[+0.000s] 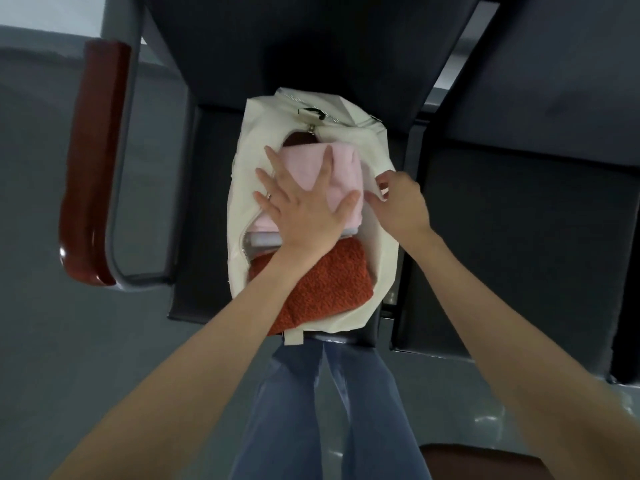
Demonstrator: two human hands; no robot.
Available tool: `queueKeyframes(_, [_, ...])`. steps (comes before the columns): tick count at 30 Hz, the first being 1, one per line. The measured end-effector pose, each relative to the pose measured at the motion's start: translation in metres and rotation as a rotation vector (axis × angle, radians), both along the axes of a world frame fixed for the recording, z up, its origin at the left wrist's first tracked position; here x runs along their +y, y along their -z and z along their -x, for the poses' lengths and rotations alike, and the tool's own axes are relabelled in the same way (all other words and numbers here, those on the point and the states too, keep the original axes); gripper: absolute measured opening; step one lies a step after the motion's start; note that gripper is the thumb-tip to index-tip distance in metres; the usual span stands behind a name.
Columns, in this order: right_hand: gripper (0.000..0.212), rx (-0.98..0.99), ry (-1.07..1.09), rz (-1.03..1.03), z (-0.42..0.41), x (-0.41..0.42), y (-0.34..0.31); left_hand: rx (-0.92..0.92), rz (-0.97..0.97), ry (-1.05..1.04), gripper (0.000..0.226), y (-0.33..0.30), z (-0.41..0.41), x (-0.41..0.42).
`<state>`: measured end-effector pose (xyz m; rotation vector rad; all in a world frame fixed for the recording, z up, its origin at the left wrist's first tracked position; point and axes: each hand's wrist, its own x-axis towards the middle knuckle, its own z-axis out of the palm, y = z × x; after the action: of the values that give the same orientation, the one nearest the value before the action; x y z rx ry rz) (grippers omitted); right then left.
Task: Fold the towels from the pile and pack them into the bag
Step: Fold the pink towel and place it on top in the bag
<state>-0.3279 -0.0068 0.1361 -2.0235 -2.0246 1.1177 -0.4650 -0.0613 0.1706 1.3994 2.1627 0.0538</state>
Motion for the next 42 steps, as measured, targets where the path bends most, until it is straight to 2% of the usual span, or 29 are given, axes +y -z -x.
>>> queueKeyframes(3, [0.021,-0.025,0.034,-0.061,-0.003,0.005,-0.001,0.126,-0.073,0.055,0.070,0.012,-0.003,-0.011])
queueKeyframes(7, [0.020,-0.054,0.038,-0.068,-0.014,0.007,-0.010,0.146,-0.035,0.083,0.069,0.021,-0.002,-0.017])
queueKeyframes(14, [0.011,0.131,0.068,-0.049,-0.032,0.014,-0.053,0.132,0.063,0.060,0.069,0.025,-0.009,-0.003])
queueKeyframes(19, [0.008,0.343,-0.059,0.029,-0.024,0.026,-0.077,0.079,0.131,0.029,0.068,0.022,-0.002,0.006])
queueKeyframes(22, [0.012,0.475,-0.005,0.139,-0.021,0.030,-0.070,0.000,0.178,0.054,0.070,0.019,0.007,0.015])
queueKeyframes(25, [0.011,0.528,0.100,0.270,-0.025,0.029,-0.058,-0.124,0.166,0.083,0.068,0.010,0.017,0.011])
queueKeyframes(27, [0.015,0.482,0.164,0.213,-0.022,0.020,-0.052,-0.144,0.093,0.142,0.070,0.004,0.024,-0.003])
queueKeyframes(31, [0.030,0.092,0.173,-0.222,-0.011,-0.025,-0.059,0.062,-0.072,0.352,0.100,-0.006,0.034,-0.046])
queueKeyframes(32, [0.031,-0.002,0.138,-0.208,-0.009,-0.035,-0.064,0.114,-0.086,0.393,0.109,-0.008,0.034,-0.055])
queueKeyframes(34, [0.038,-0.247,-0.016,-0.021,-0.008,-0.052,-0.067,0.185,-0.076,0.462,0.122,-0.008,0.029,-0.072])
queueKeyframes(37, [0.050,-0.495,-0.223,0.155,-0.010,-0.066,-0.059,0.239,-0.041,0.470,0.127,0.002,0.021,-0.085])
queueKeyframes(40, [0.040,-0.490,-0.270,0.240,-0.017,-0.070,-0.049,0.246,-0.011,0.418,0.121,0.017,0.028,-0.081])
queueKeyframes(42, [0.030,-0.366,-0.257,0.291,-0.024,-0.073,-0.047,0.269,0.024,0.402,0.122,0.023,0.033,-0.072])
